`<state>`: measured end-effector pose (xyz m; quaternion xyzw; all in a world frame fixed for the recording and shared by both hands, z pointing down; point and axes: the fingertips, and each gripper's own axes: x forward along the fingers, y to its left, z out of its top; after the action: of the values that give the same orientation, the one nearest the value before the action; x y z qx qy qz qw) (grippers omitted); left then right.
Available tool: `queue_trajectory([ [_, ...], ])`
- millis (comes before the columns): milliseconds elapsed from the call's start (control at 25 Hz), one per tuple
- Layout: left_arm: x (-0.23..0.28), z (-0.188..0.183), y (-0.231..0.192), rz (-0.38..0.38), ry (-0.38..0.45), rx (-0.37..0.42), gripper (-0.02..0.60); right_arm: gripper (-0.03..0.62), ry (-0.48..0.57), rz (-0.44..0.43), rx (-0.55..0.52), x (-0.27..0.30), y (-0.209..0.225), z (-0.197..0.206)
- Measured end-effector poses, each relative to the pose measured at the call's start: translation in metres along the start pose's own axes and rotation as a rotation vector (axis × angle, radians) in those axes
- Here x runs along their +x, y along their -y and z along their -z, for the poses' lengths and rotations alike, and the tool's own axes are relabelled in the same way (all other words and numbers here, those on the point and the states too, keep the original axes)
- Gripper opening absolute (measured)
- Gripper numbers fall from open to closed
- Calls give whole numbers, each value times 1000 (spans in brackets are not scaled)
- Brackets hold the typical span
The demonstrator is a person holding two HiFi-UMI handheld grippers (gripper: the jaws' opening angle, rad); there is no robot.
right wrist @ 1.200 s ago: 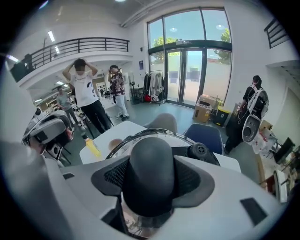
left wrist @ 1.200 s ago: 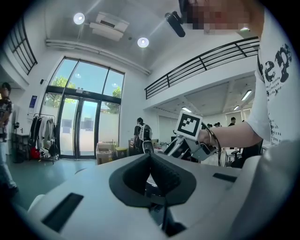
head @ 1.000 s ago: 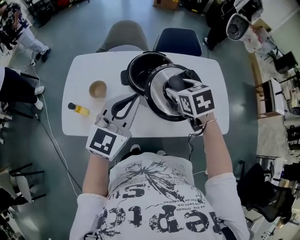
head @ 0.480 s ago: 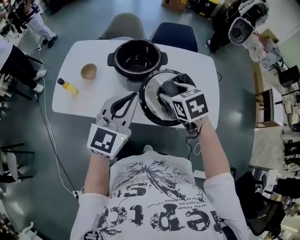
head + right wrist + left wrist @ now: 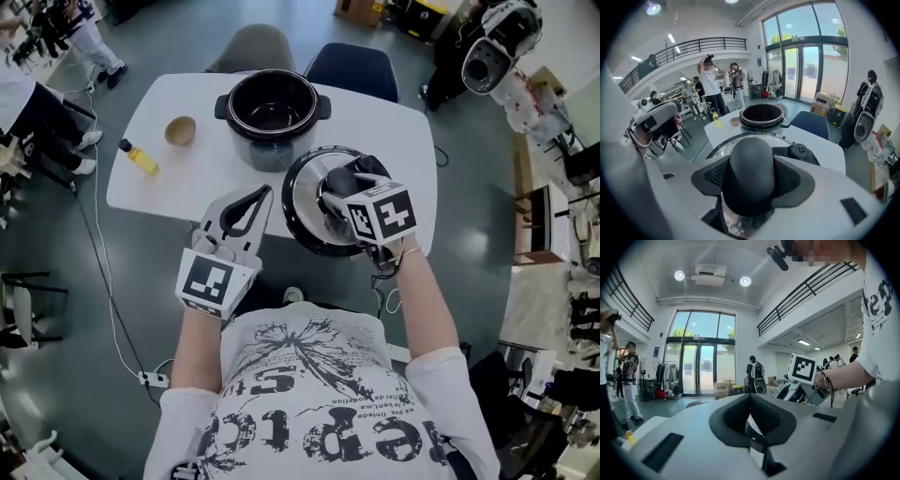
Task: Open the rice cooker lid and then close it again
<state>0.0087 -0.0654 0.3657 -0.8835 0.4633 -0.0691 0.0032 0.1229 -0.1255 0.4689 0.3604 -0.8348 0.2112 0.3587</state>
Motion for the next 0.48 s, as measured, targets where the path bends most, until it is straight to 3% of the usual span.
queue_trajectory([
  [200, -4, 2, -3, -22, 15, 14, 14, 291, 14, 0, -31, 3, -2, -8],
  [480, 11, -6, -40, -34, 19, 16, 14, 292, 29, -20, -48, 23, -1, -49],
])
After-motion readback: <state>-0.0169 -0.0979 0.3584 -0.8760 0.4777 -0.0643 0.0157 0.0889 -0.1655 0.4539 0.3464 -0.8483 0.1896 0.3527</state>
